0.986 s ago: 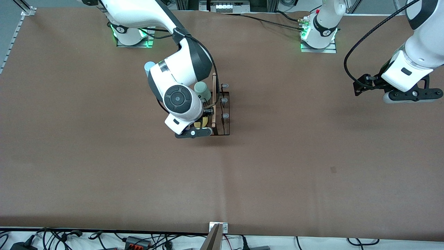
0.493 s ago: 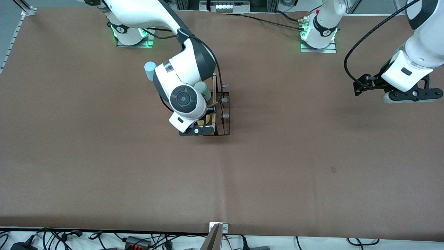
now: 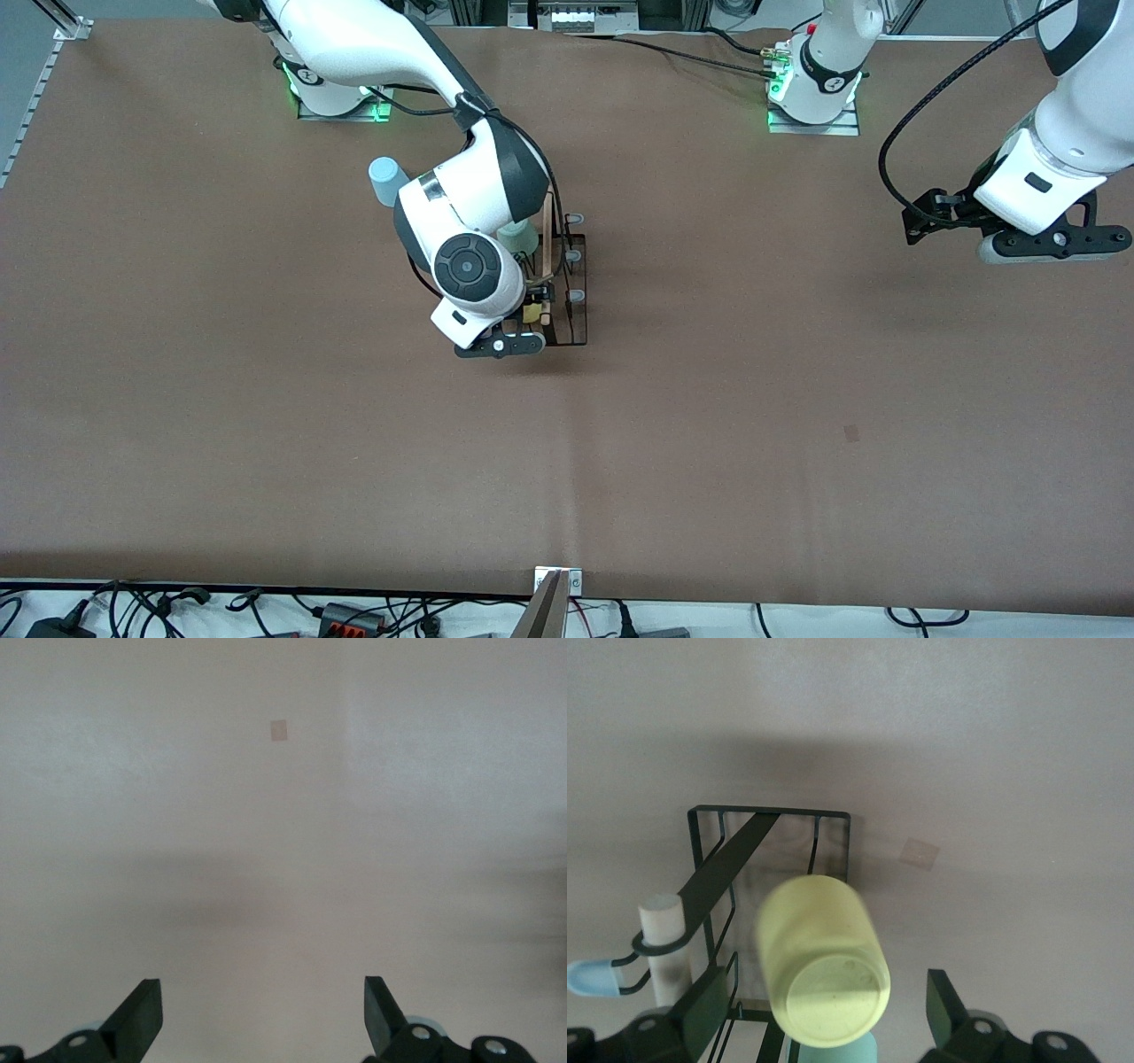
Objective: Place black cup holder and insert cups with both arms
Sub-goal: 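Open the right gripper and withdraw it from the holder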
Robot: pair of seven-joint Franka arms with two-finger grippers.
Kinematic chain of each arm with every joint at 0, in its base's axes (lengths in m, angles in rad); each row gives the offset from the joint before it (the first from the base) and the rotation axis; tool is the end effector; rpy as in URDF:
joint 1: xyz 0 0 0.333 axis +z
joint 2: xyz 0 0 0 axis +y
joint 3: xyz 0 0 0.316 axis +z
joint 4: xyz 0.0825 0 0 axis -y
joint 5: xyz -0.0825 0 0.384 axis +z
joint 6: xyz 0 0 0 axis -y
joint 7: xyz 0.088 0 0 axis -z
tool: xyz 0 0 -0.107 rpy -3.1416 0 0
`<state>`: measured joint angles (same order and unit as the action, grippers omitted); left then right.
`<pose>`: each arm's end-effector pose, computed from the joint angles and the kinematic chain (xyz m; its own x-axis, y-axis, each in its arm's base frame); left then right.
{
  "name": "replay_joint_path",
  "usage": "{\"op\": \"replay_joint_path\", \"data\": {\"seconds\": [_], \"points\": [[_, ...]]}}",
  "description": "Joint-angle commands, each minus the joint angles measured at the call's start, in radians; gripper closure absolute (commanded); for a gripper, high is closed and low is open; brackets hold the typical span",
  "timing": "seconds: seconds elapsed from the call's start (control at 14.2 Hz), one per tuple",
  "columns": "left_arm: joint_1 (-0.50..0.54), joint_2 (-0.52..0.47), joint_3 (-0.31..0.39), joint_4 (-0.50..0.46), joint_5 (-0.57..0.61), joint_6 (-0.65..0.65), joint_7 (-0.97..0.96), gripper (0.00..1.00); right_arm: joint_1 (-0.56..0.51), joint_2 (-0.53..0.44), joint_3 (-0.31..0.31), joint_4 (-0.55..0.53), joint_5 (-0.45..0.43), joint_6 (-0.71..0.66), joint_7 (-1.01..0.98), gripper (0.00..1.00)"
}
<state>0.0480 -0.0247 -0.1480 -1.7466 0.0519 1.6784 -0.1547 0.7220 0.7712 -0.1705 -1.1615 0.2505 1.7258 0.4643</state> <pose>0.5477 -0.0507 0.5640 0.9982 0.0491 -0.0349 0.0469 -0.9970 -0.0610 0.5928 0.4316 0.3259 0.9718 0.0600 -0.2281 0.0579 -0.9982 -0.0158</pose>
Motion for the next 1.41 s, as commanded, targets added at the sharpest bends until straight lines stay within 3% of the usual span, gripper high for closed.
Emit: {"op": "replay_joint_path", "data": {"seconds": [0.0,0.28,0.85,1.2,1.27,1.34], "points": [[-0.002,-0.003,0.005,0.015,-0.021,-0.019,0.010,0.00,-0.022,-0.068,-0.023,-0.001,0.004,-0.008,0.016,0.00],[-0.002,-0.003,0.005,0.015,-0.021,-0.019,0.010,0.00,-0.036,-0.176,-0.148,-0.001,0.000,-0.023,0.004,0.00],[-0.002,-0.003,0.004,0.015,-0.021,-0.020,0.010,0.00,-0.038,-0.242,-0.365,-0.001,0.006,-0.080,-0.099,0.00],[-0.002,-0.003,0.005,0.015,-0.021,-0.020,0.010,0.00,-0.122,-0.247,-0.356,-0.001,0.006,-0.064,-0.160,0.00],[-0.002,-0.003,0.005,0.015,-0.021,-0.020,0.010,0.00,-0.163,-0.266,-0.336,-0.001,0.004,-0.063,-0.162,0.00],[-0.002,-0.003,0.005,0.015,-0.021,-0.020,0.010,0.00,-0.215,-0.283,-0.278,-0.003,-0.010,-0.064,-0.177,0.00]]}}
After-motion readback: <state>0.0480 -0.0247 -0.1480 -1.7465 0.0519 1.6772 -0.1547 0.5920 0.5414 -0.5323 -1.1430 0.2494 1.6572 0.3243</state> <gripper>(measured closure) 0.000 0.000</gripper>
